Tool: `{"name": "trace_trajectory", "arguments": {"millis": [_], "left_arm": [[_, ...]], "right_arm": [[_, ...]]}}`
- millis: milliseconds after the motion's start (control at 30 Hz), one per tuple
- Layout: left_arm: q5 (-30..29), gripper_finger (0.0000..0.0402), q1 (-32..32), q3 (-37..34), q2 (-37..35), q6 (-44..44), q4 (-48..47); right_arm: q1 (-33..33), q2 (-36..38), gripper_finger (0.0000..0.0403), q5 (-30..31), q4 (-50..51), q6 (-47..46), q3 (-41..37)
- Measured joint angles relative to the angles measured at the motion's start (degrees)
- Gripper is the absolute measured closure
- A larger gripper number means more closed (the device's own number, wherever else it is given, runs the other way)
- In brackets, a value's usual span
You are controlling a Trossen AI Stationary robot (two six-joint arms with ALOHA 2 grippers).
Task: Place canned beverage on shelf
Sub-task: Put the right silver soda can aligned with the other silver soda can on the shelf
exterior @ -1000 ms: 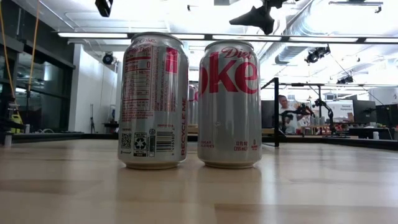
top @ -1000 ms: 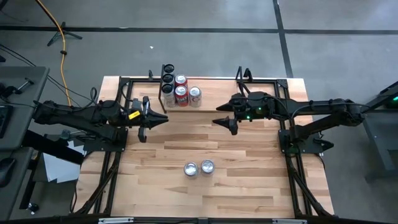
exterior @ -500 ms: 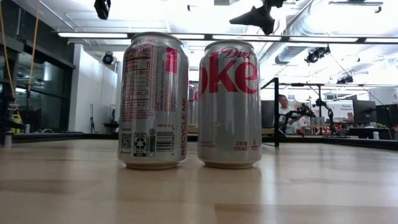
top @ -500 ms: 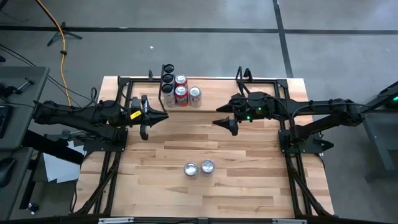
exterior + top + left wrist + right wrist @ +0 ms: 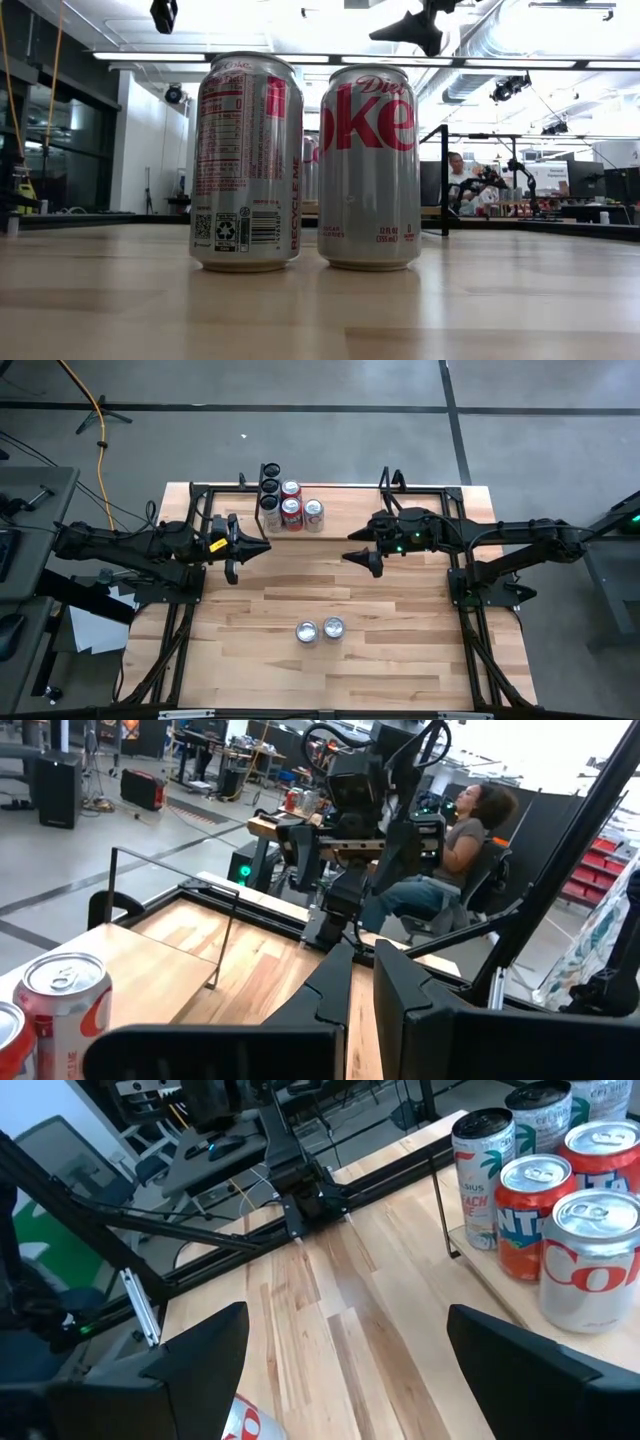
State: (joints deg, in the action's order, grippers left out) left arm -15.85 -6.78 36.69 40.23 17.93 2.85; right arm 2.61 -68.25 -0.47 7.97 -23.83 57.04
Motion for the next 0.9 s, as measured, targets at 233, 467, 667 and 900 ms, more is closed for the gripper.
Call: {"name": "trace_trajectory", "arguments": {"millis": [233,467,667,900], "left_arm": [[0.0,0.0399,0.0,0.0,0.0,0.0,0.0],[0.0,0.0399,0.0,0.0,0.0,0.0,0.0],[0.0,0.0399,0.0,0.0,0.0,0.0,-0.1],[0.2,0.0399,0.0,0.0,0.0,0.0,0.0]], "right_arm": [[0.0,0.0,0.0077,-0.6,0.0,-1.9,0.0],[-4.7,-0.5,0.0077,-4.0,-3.8,-4.7,0.4],[-15.6,-7.4,0.0077,1.0,4.8,3.9,9.6],[-20.7,-20.5,0.0077,5.3,22.1,16.0,24.4]]}}
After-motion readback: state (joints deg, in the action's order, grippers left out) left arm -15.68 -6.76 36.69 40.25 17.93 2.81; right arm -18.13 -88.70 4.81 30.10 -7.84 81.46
